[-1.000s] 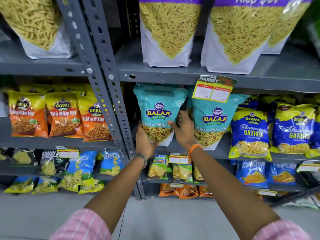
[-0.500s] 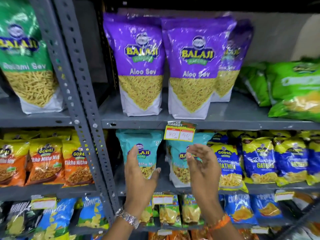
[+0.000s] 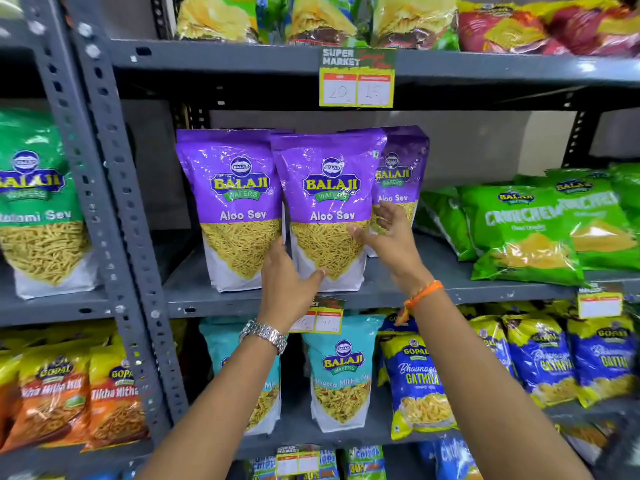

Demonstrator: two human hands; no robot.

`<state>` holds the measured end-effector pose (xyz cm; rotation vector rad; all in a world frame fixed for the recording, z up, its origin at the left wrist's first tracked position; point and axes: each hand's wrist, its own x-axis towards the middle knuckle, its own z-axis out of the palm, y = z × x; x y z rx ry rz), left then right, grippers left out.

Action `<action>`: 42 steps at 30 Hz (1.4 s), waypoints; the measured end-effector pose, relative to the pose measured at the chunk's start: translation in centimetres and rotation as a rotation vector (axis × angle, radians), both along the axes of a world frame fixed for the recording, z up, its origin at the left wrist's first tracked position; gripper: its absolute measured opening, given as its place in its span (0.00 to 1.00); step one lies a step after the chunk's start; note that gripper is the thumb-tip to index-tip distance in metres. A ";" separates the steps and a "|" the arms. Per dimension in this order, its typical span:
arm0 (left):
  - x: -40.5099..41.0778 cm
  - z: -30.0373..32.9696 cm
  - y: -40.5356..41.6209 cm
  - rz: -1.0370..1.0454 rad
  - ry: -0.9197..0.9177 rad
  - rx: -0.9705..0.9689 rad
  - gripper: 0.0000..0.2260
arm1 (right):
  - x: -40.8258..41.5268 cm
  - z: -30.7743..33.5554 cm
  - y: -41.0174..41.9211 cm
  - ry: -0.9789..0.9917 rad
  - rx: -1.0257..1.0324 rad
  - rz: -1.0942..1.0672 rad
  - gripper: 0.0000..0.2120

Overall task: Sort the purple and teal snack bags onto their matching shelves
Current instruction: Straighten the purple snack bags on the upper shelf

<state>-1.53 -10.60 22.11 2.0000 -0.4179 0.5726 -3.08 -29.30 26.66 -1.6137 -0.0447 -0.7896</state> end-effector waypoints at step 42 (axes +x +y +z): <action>1.6 1.2 -14.4 -0.114 0.139 0.046 0.35 | 0.0 0.1 -14.9 0.054 0.117 0.342 0.17</action>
